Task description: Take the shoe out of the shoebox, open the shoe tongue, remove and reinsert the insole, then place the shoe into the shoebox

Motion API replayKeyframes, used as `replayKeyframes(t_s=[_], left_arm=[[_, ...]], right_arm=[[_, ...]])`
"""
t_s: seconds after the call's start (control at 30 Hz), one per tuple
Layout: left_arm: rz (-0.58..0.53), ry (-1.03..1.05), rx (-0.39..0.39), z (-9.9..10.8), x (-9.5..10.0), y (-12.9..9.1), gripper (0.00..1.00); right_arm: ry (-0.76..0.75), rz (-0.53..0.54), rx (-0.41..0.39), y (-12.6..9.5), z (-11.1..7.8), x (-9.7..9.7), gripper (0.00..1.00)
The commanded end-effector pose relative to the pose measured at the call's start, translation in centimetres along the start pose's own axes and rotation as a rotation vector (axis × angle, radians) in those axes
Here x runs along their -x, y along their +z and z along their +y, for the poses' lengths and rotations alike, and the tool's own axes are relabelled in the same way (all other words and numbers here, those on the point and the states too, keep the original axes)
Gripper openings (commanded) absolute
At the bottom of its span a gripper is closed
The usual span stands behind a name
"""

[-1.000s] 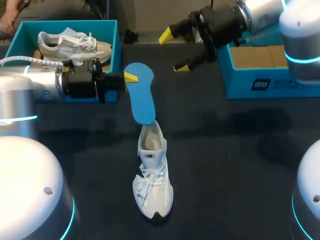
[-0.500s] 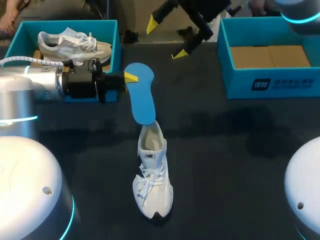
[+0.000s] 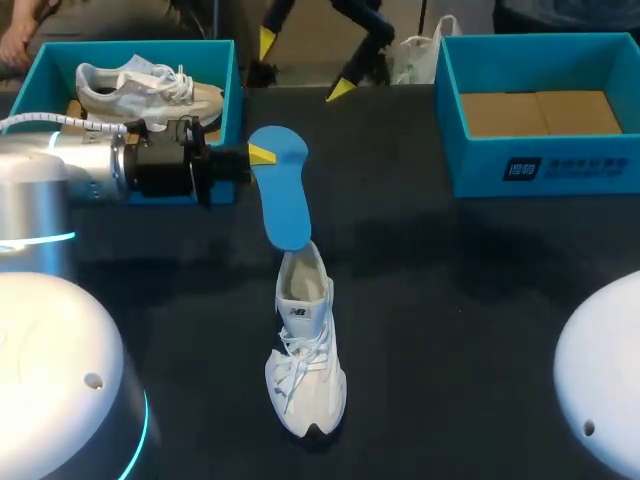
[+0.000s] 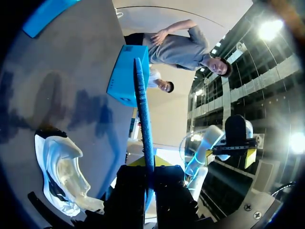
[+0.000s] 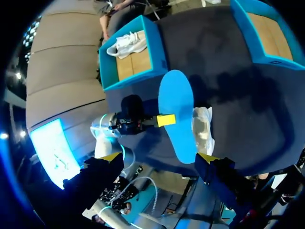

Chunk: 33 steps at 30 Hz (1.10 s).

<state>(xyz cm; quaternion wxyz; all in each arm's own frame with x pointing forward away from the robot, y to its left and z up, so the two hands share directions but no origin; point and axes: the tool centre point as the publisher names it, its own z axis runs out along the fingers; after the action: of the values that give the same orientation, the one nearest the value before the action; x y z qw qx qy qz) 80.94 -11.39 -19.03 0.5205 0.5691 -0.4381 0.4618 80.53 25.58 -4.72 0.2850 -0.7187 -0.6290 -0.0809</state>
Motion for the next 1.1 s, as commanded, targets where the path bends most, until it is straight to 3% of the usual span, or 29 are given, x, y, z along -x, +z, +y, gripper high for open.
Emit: replayKeyframes(t_s=[0.03, 0.43, 0.83, 1.1], left_arm=[[-0.003, 0.000, -0.001, 0.1, 0.0, 0.0, 0.00], [-0.003, 0.000, -0.001, 0.1, 0.0, 0.0, 0.00], [-0.003, 0.000, -0.001, 0.1, 0.0, 0.0, 0.00], [-0.003, 0.000, -0.001, 0.1, 0.0, 0.0, 0.00]], right_arm=[[0.009, -0.255, 0.018, 0.3, -0.5, -0.6, 1.00], [0.020, -0.315, 0.083, 0.8, -1.6, -2.2, 1.00], [0.020, -0.408, 0.086, 1.8, -1.8, -2.9, 1.00], [-0.045, -0.365, 0.152, 1.7, -2.5, -3.1, 1.00]])
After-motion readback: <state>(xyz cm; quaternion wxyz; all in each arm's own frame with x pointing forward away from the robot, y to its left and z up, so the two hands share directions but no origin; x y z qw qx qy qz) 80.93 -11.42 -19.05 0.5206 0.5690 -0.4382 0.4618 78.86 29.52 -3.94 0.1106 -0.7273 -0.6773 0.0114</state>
